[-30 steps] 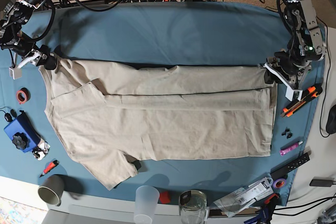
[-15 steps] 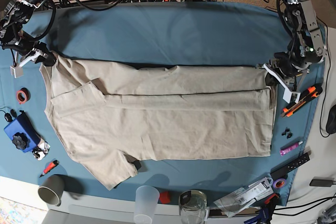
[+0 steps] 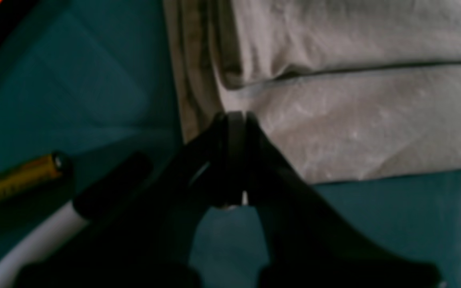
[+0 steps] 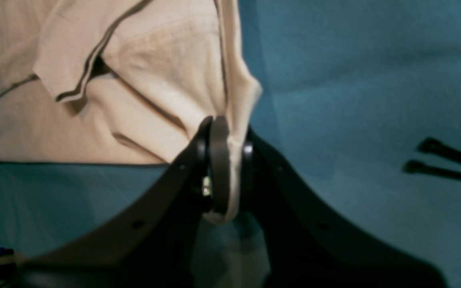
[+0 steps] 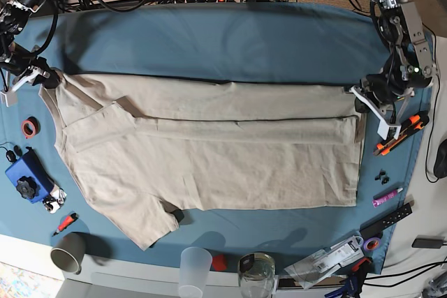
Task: Fold the T-shirt properly
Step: 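Drag the shirt toward the robot with both grippers holding the fold, then open the right gripper and raise it off the folded edge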
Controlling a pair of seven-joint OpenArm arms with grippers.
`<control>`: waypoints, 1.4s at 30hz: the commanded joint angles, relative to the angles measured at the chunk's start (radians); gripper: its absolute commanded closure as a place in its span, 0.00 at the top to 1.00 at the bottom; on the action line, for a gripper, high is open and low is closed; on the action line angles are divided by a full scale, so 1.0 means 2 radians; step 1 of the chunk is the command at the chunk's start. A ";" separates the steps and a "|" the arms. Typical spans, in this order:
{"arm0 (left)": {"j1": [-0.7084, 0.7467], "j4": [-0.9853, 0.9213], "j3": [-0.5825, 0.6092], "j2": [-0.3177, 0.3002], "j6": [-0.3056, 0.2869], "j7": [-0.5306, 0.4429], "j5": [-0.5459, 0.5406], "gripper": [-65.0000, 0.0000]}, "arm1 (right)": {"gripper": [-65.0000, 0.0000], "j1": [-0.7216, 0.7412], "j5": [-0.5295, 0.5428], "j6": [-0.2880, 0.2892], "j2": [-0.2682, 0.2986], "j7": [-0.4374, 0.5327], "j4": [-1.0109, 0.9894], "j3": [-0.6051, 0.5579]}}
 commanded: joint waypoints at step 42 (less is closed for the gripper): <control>0.203 0.166 -0.054 -0.007 -0.037 0.012 -0.017 0.00 | 0.04 -0.161 0.051 0.000 0.013 0.005 0.140 0.059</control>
